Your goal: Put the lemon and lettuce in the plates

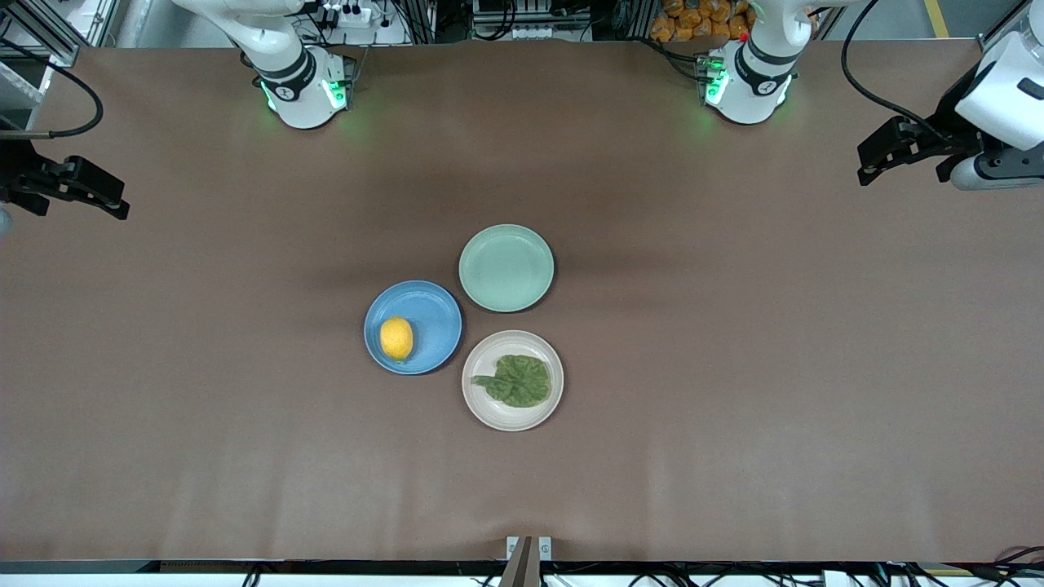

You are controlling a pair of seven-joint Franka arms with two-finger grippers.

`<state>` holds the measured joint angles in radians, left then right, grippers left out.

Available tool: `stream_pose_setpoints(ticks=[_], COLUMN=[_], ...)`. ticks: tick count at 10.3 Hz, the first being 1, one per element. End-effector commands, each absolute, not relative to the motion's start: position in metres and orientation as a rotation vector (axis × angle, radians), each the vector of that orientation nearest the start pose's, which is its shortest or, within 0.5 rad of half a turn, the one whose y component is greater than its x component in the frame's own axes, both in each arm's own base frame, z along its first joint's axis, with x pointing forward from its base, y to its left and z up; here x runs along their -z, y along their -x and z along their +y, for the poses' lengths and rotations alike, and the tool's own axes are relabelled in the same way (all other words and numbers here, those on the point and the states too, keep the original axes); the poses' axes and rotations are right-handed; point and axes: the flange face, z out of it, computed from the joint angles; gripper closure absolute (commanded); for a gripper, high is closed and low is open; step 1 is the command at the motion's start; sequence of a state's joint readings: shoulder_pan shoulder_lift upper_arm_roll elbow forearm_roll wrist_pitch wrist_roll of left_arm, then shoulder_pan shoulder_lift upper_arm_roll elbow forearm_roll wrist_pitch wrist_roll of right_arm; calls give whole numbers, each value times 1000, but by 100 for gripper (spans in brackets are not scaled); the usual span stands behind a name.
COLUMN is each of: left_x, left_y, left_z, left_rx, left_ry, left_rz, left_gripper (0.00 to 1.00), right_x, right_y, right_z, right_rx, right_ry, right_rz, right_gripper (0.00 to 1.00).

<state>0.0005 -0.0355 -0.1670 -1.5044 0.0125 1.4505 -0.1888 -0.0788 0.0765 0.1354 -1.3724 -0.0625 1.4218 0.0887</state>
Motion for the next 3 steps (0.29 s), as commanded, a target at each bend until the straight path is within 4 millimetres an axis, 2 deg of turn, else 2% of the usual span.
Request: stream_pose_setpoints(ticks=[1, 3], left_x=[-667, -671], left_y=[-516, -517], left_z=[-88, -85], left_rx=[-25, -13], left_ry=[3121, 3123], left_rz=[-24, -31], left_gripper=[0, 0], right_x=[-659, -658], right_y=[-547, -550], right_z=[18, 14], right_rx=[-10, 2], right_ry=[3208, 3206], right_rz=[70, 81], right_gripper=[0, 0])
